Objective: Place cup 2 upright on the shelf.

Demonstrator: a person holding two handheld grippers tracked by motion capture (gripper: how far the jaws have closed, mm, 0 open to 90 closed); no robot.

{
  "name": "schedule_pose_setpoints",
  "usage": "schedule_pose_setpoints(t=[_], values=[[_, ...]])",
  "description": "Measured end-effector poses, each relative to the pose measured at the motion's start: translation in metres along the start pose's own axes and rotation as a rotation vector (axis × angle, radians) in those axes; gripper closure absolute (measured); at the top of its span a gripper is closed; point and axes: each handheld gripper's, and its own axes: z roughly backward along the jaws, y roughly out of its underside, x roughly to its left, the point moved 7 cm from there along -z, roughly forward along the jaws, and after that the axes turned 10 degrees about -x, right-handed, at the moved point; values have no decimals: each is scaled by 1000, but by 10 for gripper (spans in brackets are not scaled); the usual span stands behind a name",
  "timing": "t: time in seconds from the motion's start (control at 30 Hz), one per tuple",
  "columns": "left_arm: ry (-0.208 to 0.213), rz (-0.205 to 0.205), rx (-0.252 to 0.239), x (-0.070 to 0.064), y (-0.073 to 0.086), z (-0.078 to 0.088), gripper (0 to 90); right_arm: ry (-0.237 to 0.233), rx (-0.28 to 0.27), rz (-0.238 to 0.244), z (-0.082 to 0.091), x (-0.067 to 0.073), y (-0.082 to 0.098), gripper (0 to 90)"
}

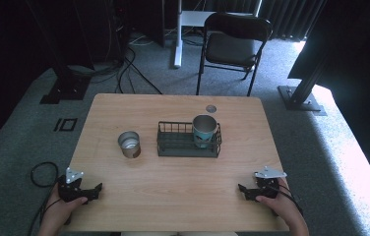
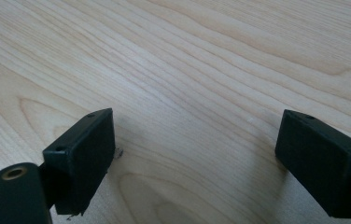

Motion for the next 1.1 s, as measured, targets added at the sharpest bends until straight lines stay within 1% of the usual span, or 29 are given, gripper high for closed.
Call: schedule_pose_setpoints(t=[0.1,0.2,0.3,0.37,0.4,0.47,0.53,0.6,0.73,0.9,1.0,1.1], values=[[19,-15,-2,-4,1,1,24,0,0,0,0,0,0,117],[26,-19,1,-6,1,2,23,0,0,-1,0,0,0,116],[32,-41,1,-11,0,2,23,0,0,-1,0,0,0,116],[32,-44,-4,-12,-1,2,23,0,0,-1,0,0,0,117],[32,-39,-8,-14,-2,2,23,0,0,-1,0,0,0,116],[45,-35,-12,-16,-3,1,23,0,0,-1,0,0,0,116],[61,-45,-14,-18,-4,0,23,0,0,0,0,0,0,116],[63,-48,-15,-18,-5,-1,23,0,0,-1,0,0,0,116],[71,-43,-35,-22,-11,-5,23,0,0,-1,0,0,0,117],[83,-57,-52,-27,-19,-9,24,0,0,-1,0,0,0,117],[96,-69,-51,-31,-22,-11,24,0,0,-1,0,0,0,117],[109,-68,-57,-34,-25,-13,23,0,0,-1,0,0,0,117]])
